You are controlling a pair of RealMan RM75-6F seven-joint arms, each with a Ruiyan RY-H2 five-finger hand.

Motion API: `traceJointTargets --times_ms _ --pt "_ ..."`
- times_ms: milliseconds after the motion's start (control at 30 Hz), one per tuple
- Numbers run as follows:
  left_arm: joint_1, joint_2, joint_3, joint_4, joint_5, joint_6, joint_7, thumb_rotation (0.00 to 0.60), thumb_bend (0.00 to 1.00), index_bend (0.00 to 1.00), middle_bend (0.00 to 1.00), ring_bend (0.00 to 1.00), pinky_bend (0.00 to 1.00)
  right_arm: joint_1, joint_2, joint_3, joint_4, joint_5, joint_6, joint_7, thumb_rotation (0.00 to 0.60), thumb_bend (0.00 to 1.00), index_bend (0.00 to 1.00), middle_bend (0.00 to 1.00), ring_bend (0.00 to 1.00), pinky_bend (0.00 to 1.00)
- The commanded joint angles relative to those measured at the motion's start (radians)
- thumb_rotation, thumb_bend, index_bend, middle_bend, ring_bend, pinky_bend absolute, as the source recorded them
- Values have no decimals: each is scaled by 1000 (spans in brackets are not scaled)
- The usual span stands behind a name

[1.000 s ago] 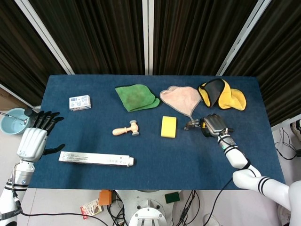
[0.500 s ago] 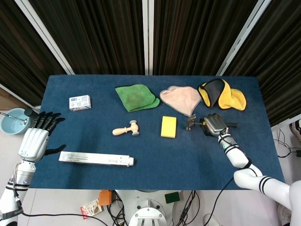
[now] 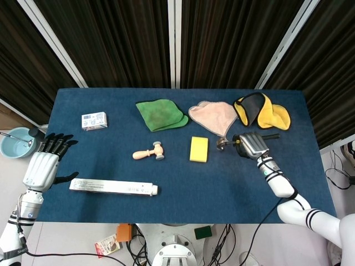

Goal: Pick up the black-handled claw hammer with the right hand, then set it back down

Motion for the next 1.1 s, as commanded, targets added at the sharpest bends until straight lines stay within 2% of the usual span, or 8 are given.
traceJointTargets --times_ms 33,200,400,833,1100 --pt "0 0 -1 -1 0 0 2 600 41 208 137 80 80 -14 -16 -2 26 -42 64 56 600 1000 867 660 632 662" --pt "0 -1 2 0 -3 -8 6 600 40 208 137 80 80 -28 -25 3 34 -79 145 130 600 1000 981 740 735 769" --pt "1 6 0 -5 -2 -3 13 600 41 208 137 80 80 -25 -2 12 -18 -84 159 132 600 1000 1000 763 810 843" --pt "10 8 7 -6 0 1 16 600 40 208 137 80 80 37 29 31 -132 -14 20 -47 600 1000 1000 826 876 902" --pt "13 6 9 2 -3 -3 11 600 40 208 137 80 80 68 20 47 -166 24 -20 -116 600 1000 1000 832 901 930"
